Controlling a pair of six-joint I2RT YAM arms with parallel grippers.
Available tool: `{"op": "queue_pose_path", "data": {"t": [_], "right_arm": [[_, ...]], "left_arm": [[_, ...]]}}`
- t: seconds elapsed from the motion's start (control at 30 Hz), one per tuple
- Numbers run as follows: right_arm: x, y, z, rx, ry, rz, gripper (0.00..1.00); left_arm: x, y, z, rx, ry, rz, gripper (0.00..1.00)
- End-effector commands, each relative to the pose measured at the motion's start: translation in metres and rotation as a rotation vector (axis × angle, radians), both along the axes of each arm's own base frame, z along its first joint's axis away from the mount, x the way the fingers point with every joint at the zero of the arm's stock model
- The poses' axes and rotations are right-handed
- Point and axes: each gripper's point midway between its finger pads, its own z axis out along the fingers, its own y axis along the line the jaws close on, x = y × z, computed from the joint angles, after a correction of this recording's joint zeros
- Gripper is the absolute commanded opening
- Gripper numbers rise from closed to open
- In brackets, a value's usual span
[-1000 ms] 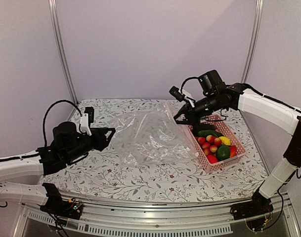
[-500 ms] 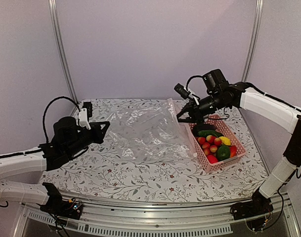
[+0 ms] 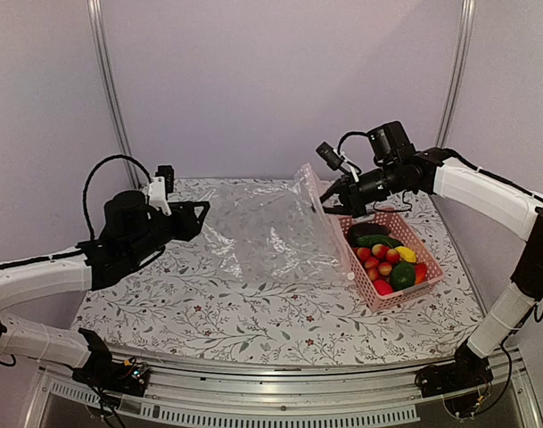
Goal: Place the food in the zip-top bag and seal the zipper
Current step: Pass from the right arm to the left
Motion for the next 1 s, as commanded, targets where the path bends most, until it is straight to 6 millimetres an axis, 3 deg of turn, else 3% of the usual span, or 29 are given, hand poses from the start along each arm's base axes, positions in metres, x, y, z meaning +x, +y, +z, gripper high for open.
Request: {"op": "queue_pose_path", "data": {"t": [0.0,0.07,0.27,0.73,0.83,0.97], "right_arm": [[0.021,0.002,-0.006,-0.007,0.037,-0.1,0.0],[0.029,0.003,-0.011,-0.019,0.042,-0.135,0.0],[0.049,-0.002,-0.015,-0.048,0.051,-0.255,0.0],[0.07,-0.017,-0.014,-0.066,0.05,-0.466,0.0],[0.073,-0.017,-0.011,-0.068,0.038,-0.499,0.0],[0.08,-0.018,-0.012,-0.093,0.012,-0.562,0.0]], "left_arm": [[-0.001,-0.016,0.021,0.016,-0.054,0.005,0.64],[-0.006,-0.023,0.04,0.042,-0.11,0.053,0.72],[-0.019,-0.066,0.065,0.084,-0.112,0.09,0.74],[-0.045,-0.224,0.051,-0.029,0.032,-0.16,0.7],[-0.042,-0.241,0.04,-0.042,0.092,-0.153,0.7],[-0.029,-0.248,0.023,-0.036,0.158,-0.07,0.68]]}}
